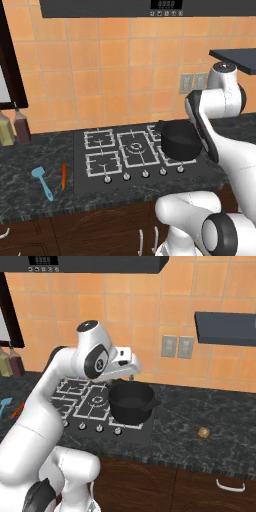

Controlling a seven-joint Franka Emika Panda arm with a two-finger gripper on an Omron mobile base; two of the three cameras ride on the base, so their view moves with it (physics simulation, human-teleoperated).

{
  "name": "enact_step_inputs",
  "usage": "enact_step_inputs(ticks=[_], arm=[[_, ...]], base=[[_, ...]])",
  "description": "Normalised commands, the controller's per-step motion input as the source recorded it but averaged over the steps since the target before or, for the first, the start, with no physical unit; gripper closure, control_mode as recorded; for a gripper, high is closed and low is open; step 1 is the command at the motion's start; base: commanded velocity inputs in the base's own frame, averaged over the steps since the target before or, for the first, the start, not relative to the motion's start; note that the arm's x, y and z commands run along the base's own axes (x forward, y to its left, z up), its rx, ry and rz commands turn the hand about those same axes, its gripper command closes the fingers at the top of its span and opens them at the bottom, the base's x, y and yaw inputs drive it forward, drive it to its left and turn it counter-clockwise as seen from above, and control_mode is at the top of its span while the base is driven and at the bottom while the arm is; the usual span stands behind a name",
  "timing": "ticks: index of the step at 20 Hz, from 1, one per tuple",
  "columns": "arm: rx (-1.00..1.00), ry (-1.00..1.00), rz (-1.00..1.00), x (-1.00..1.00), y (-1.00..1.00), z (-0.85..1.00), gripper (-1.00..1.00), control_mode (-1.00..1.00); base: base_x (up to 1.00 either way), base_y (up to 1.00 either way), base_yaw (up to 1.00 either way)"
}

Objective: Put the carrot and mushroom in the pot. Retrieve the spatula and lightly stir the vegetables in the pot.

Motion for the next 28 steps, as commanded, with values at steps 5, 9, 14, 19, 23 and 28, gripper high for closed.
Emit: enact_step_inputs(ticks=[5, 9, 14, 19, 23, 28], arm=[[0.04, 0.11, -0.06, -0.01, -1.00, -0.22, -1.00, -1.00], [0.14, 0.27, -0.10, 0.00, -1.00, -0.44, -1.00, -1.00], [0.19, 0.23, -0.05, 0.11, -1.00, -0.54, -1.00, -1.00], [0.07, 0.04, -0.01, 0.11, -0.95, -0.68, -1.00, -1.00], [0.00, 0.00, 0.00, 0.22, -0.64, -0.56, -1.00, -1.00], [0.06, -0.01, 0.00, 0.17, -0.35, -0.35, -1.00, -1.00]], base=[[0.00, 0.00, 0.00], [0.00, 0.00, 0.00], [0.00, 0.00, 0.00], [0.00, 0.00, 0.00], [0.00, 0.00, 0.00], [0.00, 0.00, 0.00]])
